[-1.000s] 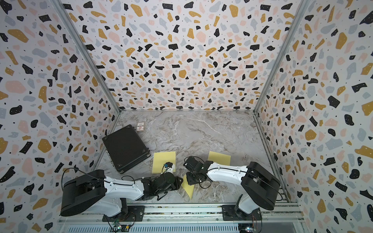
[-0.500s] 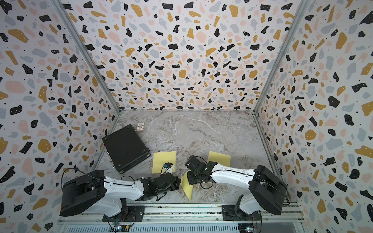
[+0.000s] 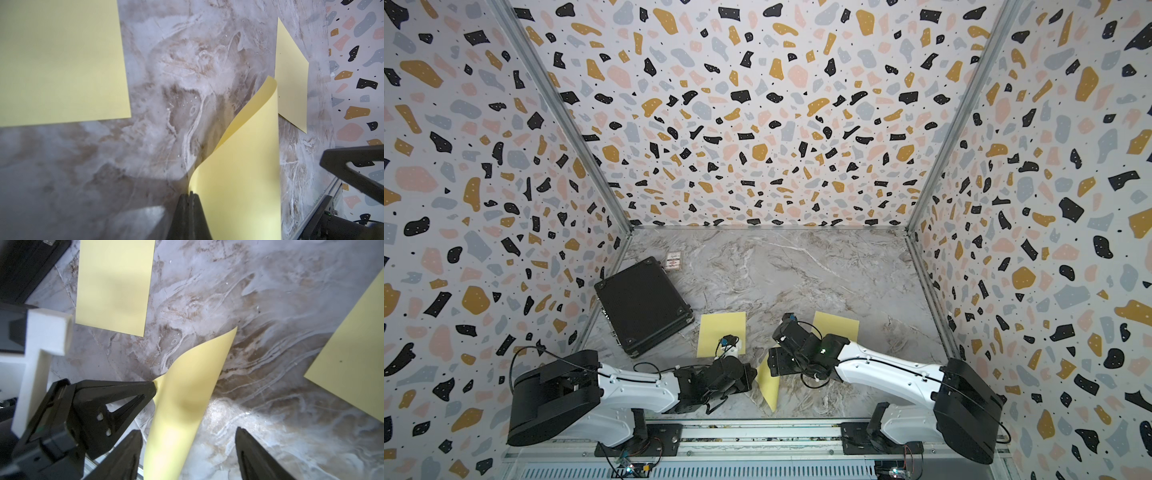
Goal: Fold the square paper diagonally
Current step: Fold the paper at the center of the board.
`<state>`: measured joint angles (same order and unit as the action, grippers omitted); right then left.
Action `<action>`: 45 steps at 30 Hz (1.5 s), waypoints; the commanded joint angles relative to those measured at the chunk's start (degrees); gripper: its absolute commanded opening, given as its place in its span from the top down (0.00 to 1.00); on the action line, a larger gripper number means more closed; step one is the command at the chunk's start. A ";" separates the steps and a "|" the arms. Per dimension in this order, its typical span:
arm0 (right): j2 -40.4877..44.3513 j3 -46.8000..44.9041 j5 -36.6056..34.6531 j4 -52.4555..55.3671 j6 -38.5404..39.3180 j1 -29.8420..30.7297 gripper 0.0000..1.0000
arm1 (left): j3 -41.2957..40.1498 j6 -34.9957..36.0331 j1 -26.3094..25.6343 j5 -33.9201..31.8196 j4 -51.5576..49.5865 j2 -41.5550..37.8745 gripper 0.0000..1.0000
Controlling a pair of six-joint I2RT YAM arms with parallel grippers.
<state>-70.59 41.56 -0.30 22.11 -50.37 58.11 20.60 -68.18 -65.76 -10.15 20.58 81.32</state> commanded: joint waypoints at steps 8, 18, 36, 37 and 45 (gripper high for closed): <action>-0.55 -5.51 6.54 -9.13 -9.04 0.16 0.19 | -1.53 0.88 -0.09 -0.31 -8.80 0.58 1.00; -6.49 -5.35 8.22 -11.79 -8.35 0.16 0.26 | -2.49 0.33 -0.16 -0.04 -8.19 0.52 1.00; -7.11 -8.07 7.32 -10.33 -7.20 0.16 0.45 | -3.31 -0.11 -0.12 -0.51 -7.48 -0.19 0.93; -7.19 -8.11 7.40 -10.42 -7.20 0.16 0.45 | -3.29 -0.11 -0.13 -0.49 -7.44 -0.15 0.92; -8.29 -8.16 7.41 -10.53 -6.94 0.16 0.47 | -3.46 -0.02 -0.08 -0.63 -7.47 -0.23 0.85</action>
<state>-78.48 34.11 7.90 10.41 -57.80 58.11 19.64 -68.34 -65.76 -10.44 21.08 80.23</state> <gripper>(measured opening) 0.530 0.145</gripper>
